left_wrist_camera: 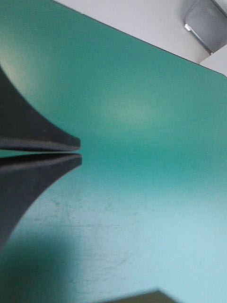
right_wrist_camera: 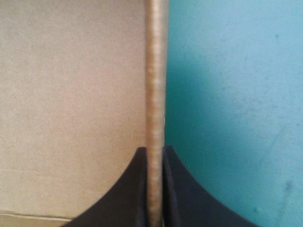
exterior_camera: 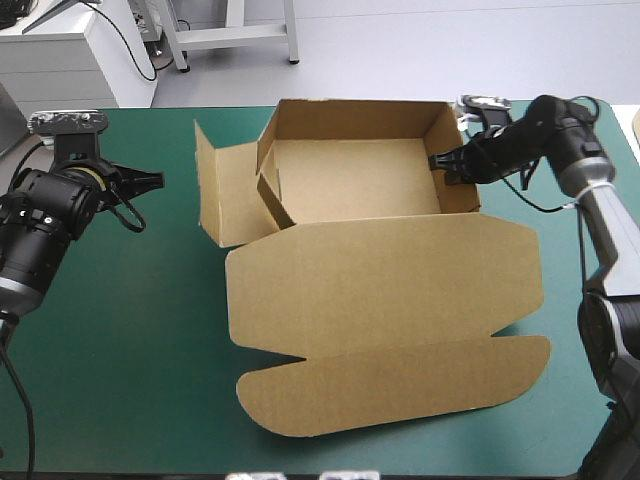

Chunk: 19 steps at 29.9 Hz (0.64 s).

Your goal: Fold the box

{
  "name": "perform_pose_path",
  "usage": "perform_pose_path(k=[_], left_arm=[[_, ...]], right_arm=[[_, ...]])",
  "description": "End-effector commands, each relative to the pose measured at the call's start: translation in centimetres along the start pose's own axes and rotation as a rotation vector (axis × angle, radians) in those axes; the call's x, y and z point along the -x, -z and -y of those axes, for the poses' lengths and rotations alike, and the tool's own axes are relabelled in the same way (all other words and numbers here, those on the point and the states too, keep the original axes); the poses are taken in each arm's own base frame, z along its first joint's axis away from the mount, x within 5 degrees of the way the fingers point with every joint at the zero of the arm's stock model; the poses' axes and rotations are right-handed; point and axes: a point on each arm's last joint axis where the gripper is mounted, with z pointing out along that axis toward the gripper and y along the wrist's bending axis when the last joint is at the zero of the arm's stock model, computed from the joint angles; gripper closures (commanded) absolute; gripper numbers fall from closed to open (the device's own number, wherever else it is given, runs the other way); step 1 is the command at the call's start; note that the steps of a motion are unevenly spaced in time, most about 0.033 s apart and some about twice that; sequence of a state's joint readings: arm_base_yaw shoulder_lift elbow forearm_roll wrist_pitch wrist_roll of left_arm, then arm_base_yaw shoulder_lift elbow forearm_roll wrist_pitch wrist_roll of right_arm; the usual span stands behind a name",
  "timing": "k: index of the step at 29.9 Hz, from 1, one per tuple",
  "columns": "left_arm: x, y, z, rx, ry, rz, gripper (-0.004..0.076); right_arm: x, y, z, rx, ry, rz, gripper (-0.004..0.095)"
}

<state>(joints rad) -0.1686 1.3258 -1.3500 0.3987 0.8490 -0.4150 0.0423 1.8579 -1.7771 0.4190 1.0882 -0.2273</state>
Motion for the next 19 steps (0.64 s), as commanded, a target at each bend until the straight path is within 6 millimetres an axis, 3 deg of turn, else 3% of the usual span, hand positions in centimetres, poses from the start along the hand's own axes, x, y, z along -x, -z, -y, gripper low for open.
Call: perform_pose_path(k=[1,4,9,12,19], left_arm=[[1.7,0.7,-1.2,-0.090,0.196,0.109,0.0731],[2.2,0.3,-0.9,-0.234,0.300,0.121,0.0731],[2.9,0.4,1.7,-0.555,0.326,0.143,0.0731],[3.3,1.4,3.0,-0.751,0.334,0.167,0.0731],[3.4,3.2,4.5,-1.008,0.312,0.155,0.0731]], right_arm=[[0.8,7.3,-0.9,0.121,-0.031,0.194,0.0929],[0.5,10.0,-0.9,0.170,-0.022,0.250,0.0929],[0.2,12.5,-1.8,0.179,0.023,0.318,0.0929],[0.1,13.0,-2.3,0.178,0.045,0.340,0.0929],[0.1,13.0,-2.2,0.170,0.055,0.340,0.0929]])
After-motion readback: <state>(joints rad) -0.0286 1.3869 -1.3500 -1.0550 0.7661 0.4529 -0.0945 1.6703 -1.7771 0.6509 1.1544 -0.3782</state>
